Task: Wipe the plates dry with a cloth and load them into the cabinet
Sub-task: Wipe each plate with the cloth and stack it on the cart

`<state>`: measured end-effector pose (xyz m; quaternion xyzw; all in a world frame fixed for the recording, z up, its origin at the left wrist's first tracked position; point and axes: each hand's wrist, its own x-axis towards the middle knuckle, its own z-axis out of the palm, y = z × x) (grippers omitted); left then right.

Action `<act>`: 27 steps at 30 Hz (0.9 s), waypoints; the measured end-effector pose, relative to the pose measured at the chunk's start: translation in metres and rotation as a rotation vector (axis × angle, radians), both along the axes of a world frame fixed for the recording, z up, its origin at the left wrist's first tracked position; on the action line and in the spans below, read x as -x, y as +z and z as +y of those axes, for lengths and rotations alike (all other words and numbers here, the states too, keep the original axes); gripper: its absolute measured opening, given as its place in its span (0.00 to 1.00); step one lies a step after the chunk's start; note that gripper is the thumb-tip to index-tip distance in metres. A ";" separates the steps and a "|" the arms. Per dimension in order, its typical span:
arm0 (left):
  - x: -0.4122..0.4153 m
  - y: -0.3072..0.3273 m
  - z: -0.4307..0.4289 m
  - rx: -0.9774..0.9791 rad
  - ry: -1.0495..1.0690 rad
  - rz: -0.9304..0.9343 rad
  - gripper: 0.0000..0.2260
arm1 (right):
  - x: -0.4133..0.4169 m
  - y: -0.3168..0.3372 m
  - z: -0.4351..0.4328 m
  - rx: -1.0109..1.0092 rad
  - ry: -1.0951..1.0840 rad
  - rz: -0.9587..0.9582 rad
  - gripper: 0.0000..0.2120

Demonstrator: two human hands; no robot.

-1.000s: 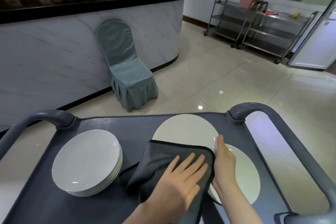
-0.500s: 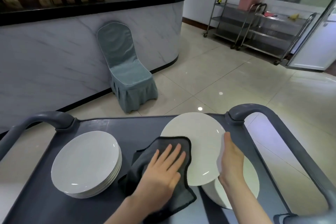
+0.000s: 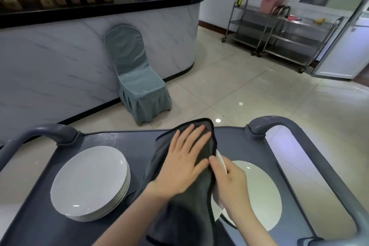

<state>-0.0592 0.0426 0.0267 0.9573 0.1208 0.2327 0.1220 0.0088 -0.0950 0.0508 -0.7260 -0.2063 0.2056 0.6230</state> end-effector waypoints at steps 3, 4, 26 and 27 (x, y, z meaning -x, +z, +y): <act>0.004 0.008 0.020 0.098 0.042 -0.012 0.19 | -0.006 0.013 -0.004 0.066 0.110 -0.144 0.18; 0.008 0.008 0.027 0.218 0.084 -0.016 0.14 | -0.010 0.017 -0.007 0.071 0.137 -0.197 0.17; 0.045 -0.001 0.020 0.799 0.308 -0.201 0.09 | -0.033 0.022 0.001 0.130 0.406 -0.450 0.11; 0.046 -0.007 0.017 0.874 0.418 -0.251 0.11 | -0.033 0.020 -0.001 0.090 0.348 -0.393 0.11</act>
